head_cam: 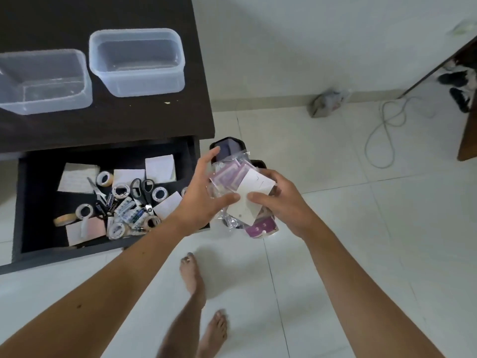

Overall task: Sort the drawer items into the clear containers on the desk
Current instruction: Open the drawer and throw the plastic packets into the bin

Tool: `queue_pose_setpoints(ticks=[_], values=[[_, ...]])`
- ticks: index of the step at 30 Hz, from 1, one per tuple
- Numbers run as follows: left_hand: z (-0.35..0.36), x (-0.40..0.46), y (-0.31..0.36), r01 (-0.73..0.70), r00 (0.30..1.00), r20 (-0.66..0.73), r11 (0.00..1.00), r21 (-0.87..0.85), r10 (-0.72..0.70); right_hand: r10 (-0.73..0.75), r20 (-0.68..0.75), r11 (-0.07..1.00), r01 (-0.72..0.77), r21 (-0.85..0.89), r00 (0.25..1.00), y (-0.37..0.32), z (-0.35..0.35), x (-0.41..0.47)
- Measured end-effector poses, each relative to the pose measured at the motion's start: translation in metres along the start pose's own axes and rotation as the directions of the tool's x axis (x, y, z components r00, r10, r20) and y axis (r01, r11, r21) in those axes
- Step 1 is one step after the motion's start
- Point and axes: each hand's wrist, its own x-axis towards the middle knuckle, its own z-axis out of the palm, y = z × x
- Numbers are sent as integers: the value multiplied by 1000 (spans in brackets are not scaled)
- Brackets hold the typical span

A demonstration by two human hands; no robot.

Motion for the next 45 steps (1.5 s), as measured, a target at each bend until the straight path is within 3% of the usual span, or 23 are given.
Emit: queue_pose_setpoints(ticks=[2,6,10,16,23,28,32,45], values=[[16,18,-5,88,996,-20,993,77,-86,0,-61,999,3,54,998,10,-14,6],[52,54,-15,151,988,-21,988,40,-151,20,-163,996,-5,93,986,28,-44,30],[82,85,-41,227,956,-185,974,-30,-228,69,-216,993,-47,107,974,47,-66,59],[100,114,-86,287,891,-350,956,-62,-290,113,-308,993,-122,-9,945,85,-70,107],[87,138,-141,369,838,-480,918,145,-260,99,-273,980,-141,-141,957,133,-57,155],[86,156,-171,421,836,-448,895,151,-317,84,-290,967,-148,-208,953,161,-52,182],[82,160,-183,456,824,-489,847,274,-286,59,-317,947,-154,-283,947,174,-54,191],[74,148,-140,284,922,-362,872,399,-135,-61,-258,959,-15,-283,964,128,-59,152]])
